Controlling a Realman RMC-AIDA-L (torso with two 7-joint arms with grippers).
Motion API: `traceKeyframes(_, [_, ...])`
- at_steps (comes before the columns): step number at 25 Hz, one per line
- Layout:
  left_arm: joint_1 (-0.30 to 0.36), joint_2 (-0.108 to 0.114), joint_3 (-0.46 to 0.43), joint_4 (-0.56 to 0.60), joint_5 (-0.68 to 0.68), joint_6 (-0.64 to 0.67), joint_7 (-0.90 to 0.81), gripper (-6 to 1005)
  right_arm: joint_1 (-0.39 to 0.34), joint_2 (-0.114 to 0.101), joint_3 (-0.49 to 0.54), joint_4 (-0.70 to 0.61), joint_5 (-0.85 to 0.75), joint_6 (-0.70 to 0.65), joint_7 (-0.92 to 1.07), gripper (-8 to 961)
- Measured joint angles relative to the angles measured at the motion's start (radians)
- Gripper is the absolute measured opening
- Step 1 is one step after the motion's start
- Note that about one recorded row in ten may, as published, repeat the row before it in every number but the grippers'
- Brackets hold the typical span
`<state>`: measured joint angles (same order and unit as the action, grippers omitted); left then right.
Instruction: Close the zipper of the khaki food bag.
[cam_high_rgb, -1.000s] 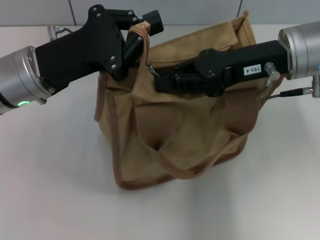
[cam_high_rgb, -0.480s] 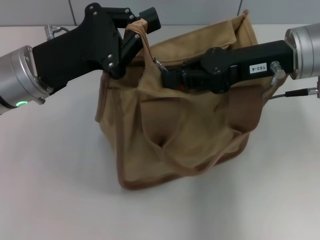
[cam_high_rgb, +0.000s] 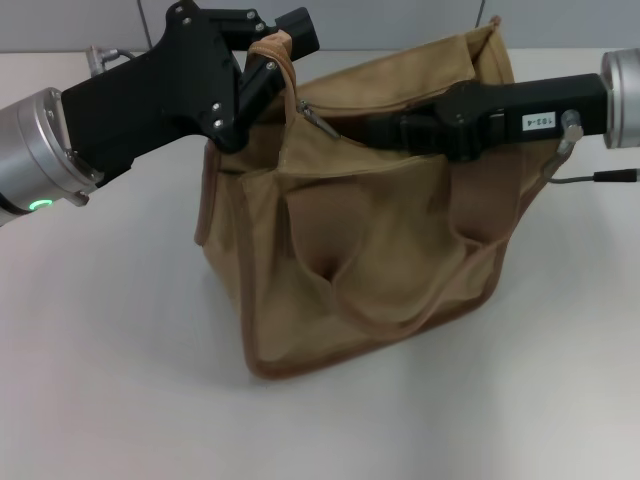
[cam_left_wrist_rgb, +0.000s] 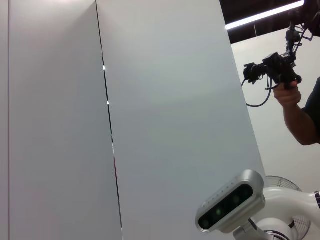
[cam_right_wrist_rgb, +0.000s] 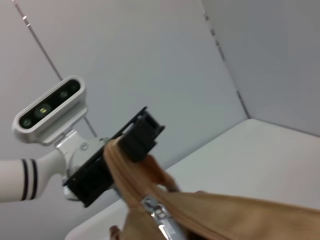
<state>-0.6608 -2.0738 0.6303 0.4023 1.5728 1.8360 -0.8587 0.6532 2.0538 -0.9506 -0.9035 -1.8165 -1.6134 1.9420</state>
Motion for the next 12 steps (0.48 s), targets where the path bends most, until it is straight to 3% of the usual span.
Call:
traceKeyframes(8, [-0.003, 0.001, 0.000, 0.000, 0.000, 0.001, 0.000, 0, -0.023, -0.002, 0.105, 0.010, 0.040, -0.085, -0.051, -2])
traceKeyframes(12, [-0.003, 0.002, 0.007, 0.000, 0.000, 0.012, 0.001, 1, -0.012, 0.000, 0.104, 0.038, 0.048, -0.103, -0.082, 1])
